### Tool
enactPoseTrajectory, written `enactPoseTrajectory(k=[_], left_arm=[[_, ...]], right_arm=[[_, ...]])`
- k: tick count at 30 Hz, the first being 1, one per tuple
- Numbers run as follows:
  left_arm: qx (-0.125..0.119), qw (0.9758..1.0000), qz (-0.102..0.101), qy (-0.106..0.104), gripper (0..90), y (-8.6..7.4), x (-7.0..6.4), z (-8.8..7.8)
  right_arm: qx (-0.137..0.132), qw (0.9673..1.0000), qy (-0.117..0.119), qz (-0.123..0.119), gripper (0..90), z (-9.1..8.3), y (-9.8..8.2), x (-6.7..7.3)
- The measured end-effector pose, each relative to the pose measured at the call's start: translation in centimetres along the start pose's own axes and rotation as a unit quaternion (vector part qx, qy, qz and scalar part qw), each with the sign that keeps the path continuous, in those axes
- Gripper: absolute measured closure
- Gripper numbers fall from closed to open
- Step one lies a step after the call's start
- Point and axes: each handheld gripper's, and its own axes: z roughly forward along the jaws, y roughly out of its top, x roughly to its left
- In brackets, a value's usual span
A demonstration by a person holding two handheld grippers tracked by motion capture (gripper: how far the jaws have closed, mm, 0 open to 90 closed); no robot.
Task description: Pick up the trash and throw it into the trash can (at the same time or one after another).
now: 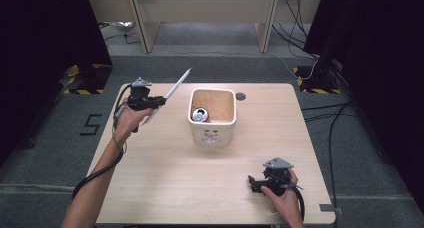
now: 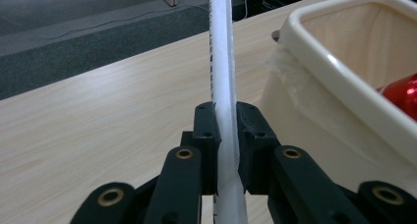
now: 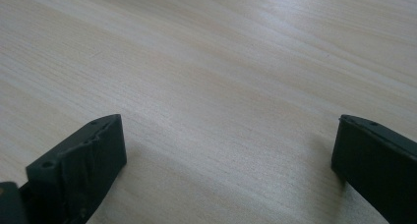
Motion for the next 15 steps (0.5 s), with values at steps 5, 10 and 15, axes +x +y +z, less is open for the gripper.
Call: enactPoseTrajectory(k=[5,10,15], left_arm=[[-0.009,0.9998,0.012,-0.013,79.3,1.2,-1.1,-0.4],[-0.018,0.9993,0.021,-0.024,79.3,2.5,-2.4,-0.5],[-0.021,0.9985,0.038,-0.034,79.3,3.7,-3.9,-0.3]], right_arm=[[0.0,1.0,0.0,0.0,0.3,0.0,0.0,0.0],[0.0,1.0,0.0,0.0,0.3,0.0,0.0,0.0],[0.0,1.0,0.0,0.0,0.3,0.0,0.0,0.0]])
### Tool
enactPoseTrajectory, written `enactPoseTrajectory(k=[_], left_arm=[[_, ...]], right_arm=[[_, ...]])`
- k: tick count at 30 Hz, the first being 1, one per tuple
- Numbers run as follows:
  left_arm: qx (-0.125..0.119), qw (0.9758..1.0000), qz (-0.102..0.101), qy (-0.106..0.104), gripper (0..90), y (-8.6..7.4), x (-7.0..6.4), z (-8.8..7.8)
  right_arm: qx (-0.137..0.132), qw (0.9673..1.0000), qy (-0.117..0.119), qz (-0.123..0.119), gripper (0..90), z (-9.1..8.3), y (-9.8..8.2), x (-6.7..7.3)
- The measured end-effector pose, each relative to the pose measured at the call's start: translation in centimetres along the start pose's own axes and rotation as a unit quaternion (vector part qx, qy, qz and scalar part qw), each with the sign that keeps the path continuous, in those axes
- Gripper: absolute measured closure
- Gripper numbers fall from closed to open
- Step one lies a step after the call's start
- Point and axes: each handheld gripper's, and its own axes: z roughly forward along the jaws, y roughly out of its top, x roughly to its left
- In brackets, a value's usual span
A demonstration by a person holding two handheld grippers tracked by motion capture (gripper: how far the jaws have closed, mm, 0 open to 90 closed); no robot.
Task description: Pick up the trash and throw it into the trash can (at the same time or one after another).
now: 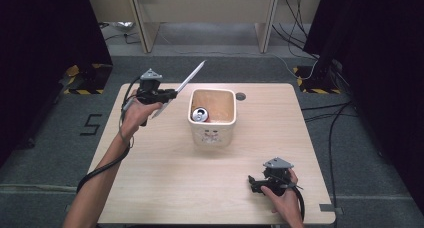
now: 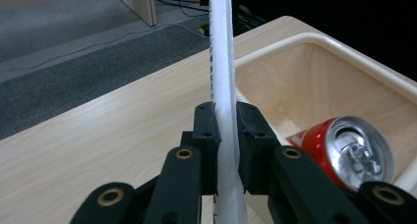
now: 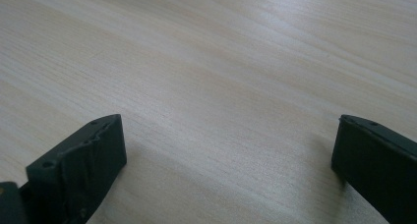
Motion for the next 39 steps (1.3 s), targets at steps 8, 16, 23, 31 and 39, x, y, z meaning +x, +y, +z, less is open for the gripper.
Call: enactPoseTrajectory(k=[8,16,23,31,39], left_arm=[[-0.006,0.9997,0.019,-0.012,79.3,1.9,-2.0,0.7],[-0.007,0.9991,0.034,-0.024,79.3,3.1,-3.8,1.5],[-0.006,0.9987,0.039,-0.031,79.3,3.7,-4.7,2.4],[-0.004,0.9982,0.047,-0.036,79.2,4.4,-5.9,3.2],[-0.001,0.9977,0.053,-0.041,79.2,5.0,-6.8,4.0]], right_arm=[[0.0,1.0,0.0,0.0,0.3,0.0,0.0,0.0],[-0.001,1.0,0.001,-0.002,0.3,0.0,0.0,0.0],[-0.006,1.0,0.004,-0.001,7.5,-0.1,0.1,-0.2],[-0.045,0.9989,0.008,0.009,14.4,-1.5,1.3,-1.0],[-0.07,0.9974,0.012,0.007,15.1,-2.3,4.5,-1.4]])
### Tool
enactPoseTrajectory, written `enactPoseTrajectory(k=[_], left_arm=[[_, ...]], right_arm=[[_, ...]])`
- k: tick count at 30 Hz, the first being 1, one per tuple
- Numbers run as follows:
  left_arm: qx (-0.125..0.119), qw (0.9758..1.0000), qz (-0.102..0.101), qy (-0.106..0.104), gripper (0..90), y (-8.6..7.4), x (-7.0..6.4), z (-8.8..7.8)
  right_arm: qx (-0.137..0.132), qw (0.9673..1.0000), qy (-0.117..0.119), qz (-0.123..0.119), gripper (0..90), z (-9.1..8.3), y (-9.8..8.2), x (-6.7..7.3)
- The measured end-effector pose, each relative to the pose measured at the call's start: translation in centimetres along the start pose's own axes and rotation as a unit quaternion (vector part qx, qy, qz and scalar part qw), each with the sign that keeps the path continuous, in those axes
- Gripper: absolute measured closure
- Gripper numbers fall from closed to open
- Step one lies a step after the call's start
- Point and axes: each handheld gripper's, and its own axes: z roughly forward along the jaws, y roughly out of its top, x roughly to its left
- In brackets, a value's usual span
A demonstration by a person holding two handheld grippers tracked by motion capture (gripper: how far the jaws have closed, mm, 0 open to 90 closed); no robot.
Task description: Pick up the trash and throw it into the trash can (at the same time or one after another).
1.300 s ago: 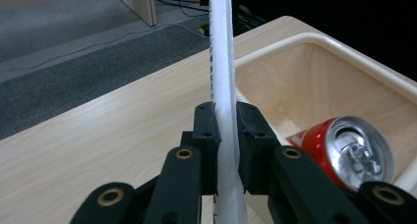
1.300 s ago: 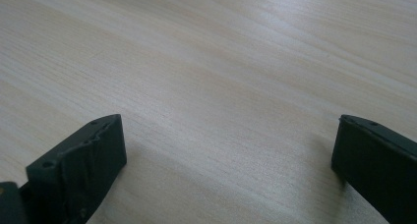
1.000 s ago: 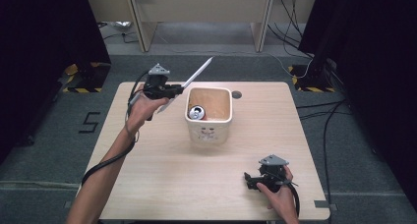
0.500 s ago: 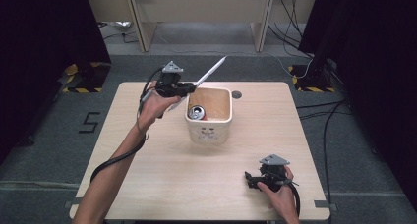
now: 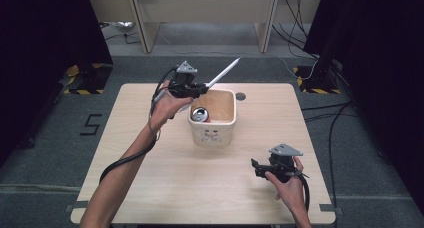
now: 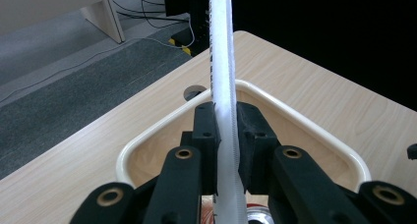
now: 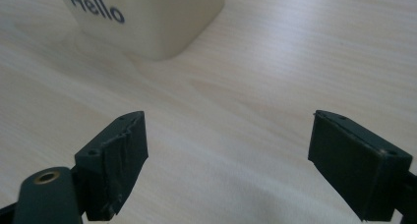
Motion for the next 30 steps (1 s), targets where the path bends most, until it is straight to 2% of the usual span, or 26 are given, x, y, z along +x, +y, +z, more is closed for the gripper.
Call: enactPoseTrajectory(k=[4,14,18,20,23,30], left_arm=[[0.0,1.0,0.0,-0.001,79.2,0.2,-0.2,0.3],[-0.002,0.9999,0.014,-0.006,79.1,0.6,-1.2,0.5],[-0.001,0.9996,0.026,0.005,79.1,0.8,-1.5,0.7],[-0.002,0.9996,0.027,0.005,79.1,0.8,-1.7,0.8],[-0.002,0.9995,0.029,0.007,79.1,0.9,-1.9,1.1],[-0.002,0.9991,0.043,0.006,79.1,1.0,-2.6,1.4]], right_arm=[[-0.006,0.9999,0.013,0.001,15.0,0.0,2.3,-0.1],[-0.053,0.9976,0.039,0.022,15.1,-0.3,9.1,-0.8],[-0.056,0.9982,0.019,0.009,15.6,0.0,12.1,-0.8],[-0.059,0.9979,0.025,0.014,16.5,0.3,13.5,-0.8],[-0.062,0.9978,0.019,0.016,16.9,1.0,15.2,-0.8],[-0.073,0.9962,0.034,0.033,18.7,2.4,17.9,-0.6]])
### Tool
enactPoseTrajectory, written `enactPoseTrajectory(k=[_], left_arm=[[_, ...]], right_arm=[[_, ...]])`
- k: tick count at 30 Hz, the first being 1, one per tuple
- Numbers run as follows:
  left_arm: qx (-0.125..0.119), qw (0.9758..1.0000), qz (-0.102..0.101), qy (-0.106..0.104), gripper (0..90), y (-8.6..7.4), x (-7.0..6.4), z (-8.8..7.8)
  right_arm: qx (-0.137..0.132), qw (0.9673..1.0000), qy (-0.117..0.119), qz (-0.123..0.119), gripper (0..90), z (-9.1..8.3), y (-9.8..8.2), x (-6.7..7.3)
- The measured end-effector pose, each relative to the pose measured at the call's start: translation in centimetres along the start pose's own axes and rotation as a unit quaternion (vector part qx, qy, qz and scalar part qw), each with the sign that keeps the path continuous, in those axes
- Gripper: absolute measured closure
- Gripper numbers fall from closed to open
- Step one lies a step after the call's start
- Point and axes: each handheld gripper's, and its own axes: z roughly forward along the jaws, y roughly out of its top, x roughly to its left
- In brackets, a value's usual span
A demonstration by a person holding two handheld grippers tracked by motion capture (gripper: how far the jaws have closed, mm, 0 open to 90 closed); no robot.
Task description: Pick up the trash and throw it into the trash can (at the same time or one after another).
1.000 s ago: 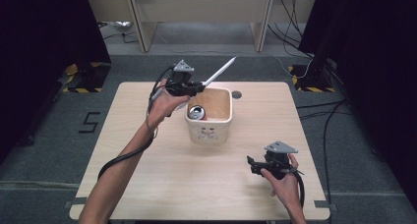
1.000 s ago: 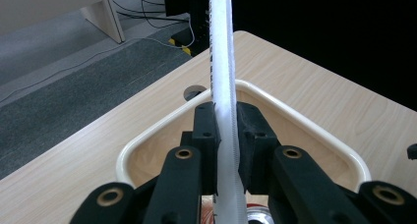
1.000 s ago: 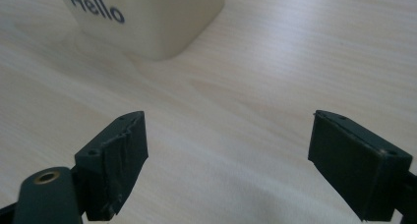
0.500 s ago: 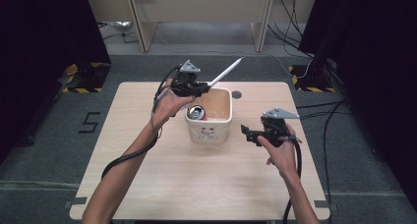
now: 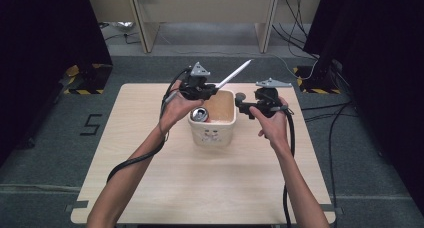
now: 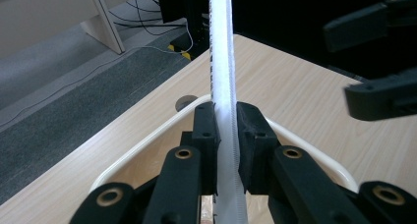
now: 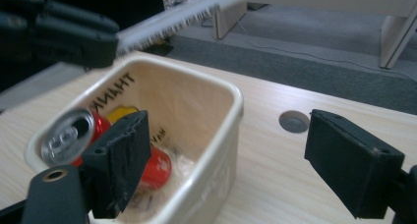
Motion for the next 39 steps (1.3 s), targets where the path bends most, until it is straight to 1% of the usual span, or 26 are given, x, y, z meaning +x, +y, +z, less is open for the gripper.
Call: enactPoseTrajectory(k=[3,7,10,12,15,17,19,21,25,26,30,32,34,37,39], left_arm=[[0.003,1.0,0.002,0.0,79.1,0.0,-0.1,0.1],[0.0,1.0,0.004,0.0,79.0,0.0,-0.4,0.2],[0.0,1.0,0.009,0.002,79.0,0.1,-0.7,0.4],[-0.002,1.0,0.007,0.001,79.0,0.2,-0.9,0.6],[-0.003,1.0,0.006,0.001,78.9,0.3,-1.1,0.8],[-0.005,1.0,0.005,0.003,78.9,0.3,-1.2,0.8],[-0.007,1.0,0.004,0.005,78.9,0.4,-1.2,0.9],[-0.006,1.0,0.003,0.006,78.9,0.4,-1.1,1.0],[-0.008,0.9999,-0.001,0.008,78.9,0.4,-1.0,1.2],[-0.008,0.9999,-0.001,0.009,78.9,0.4,-1.0,1.1],[-0.009,0.9999,-0.002,0.011,78.9,0.6,-0.9,1.0],[-0.009,0.9999,-0.002,0.012,79.0,0.8,-0.8,0.9],[-0.01,0.9999,-0.003,0.011,79.0,0.9,-0.7,0.8],[-0.011,0.9999,-0.003,0.011,78.9,1.1,-0.8,0.7],[-0.011,0.9999,-0.004,0.011,78.9,1.3,-0.8,0.7]], right_arm=[[-0.005,0.9999,0.007,0.006,19.4,0.7,1.1,0.2],[-0.013,0.9991,0.024,0.031,21.4,1.5,2.4,0.3],[-0.011,0.9989,0.027,0.038,23.7,2.0,3.2,0.5],[-0.013,0.9985,0.027,0.046,25.2,2.4,3.7,0.7],[-0.011,0.9961,0.041,0.077,28.7,3.1,4.3,0.7],[-0.014,0.9957,0.032,0.086,30.7,3.4,4.5,0.5],[-0.005,0.9957,0.028,0.088,33.0,3.8,4.5,0.5],[-0.003,0.9951,0.031,0.094,36.0,4.2,4.4,0.5],[-0.011,0.992,0.048,0.116,44.4,4.7,4.4,0.4],[-0.015,0.9904,0.054,0.126,46.6,4.8,4.4,0.3],[-0.026,0.9848,0.079,0.153,55.0,5.0,4.2,0.1],[-0.032,0.9832,0.086,0.158,58.5,5.0,4.2,0.2],[-0.039,0.9802,0.098,0.167,62.0,4.9,4.3,0.2],[-0.045,0.9787,0.103,0.171,64.7,4.7,4.4,0.2],[-0.049,0.976,0.111,0.181,66.6,4.6,4.4,0.1]])
